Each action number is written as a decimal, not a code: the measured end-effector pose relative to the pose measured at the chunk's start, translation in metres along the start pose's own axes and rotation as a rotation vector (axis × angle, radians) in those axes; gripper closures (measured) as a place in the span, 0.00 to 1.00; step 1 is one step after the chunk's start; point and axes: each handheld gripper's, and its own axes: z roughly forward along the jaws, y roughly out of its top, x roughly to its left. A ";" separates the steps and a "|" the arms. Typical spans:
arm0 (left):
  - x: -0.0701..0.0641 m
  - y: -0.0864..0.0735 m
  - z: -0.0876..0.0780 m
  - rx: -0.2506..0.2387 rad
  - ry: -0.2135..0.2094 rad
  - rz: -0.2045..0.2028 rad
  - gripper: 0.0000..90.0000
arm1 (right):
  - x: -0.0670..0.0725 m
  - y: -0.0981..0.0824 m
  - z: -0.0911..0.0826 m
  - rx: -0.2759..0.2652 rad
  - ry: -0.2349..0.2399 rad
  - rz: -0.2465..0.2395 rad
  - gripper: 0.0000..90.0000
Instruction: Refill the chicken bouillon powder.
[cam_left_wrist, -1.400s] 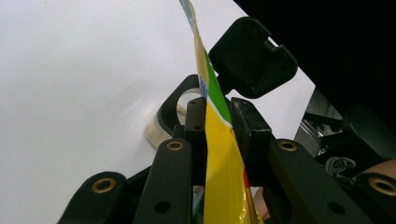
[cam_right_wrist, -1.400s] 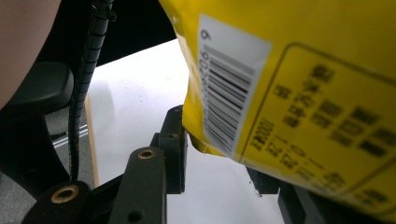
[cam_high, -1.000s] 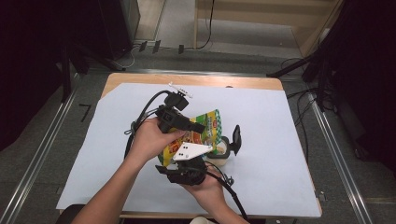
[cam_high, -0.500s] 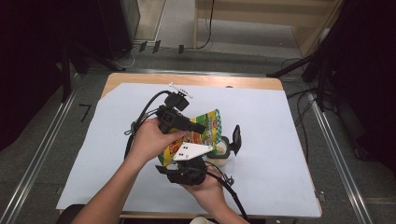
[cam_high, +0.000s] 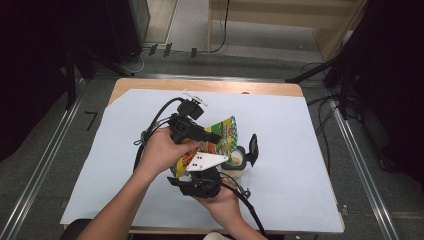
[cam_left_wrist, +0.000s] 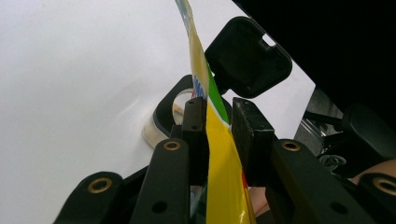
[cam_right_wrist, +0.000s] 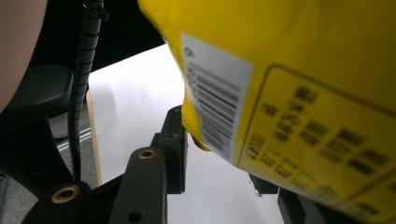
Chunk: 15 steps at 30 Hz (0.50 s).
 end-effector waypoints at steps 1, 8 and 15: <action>0.000 0.000 0.001 -0.002 0.000 0.000 0.84 | -0.001 -0.001 0.000 0.000 0.002 0.003 0.73; 0.000 0.001 0.001 0.002 0.005 -0.003 0.85 | -0.001 -0.001 -0.001 -0.003 0.008 0.013 0.73; 0.002 0.003 0.002 0.006 0.005 -0.006 0.85 | 0.000 0.001 -0.003 -0.014 0.017 0.024 0.73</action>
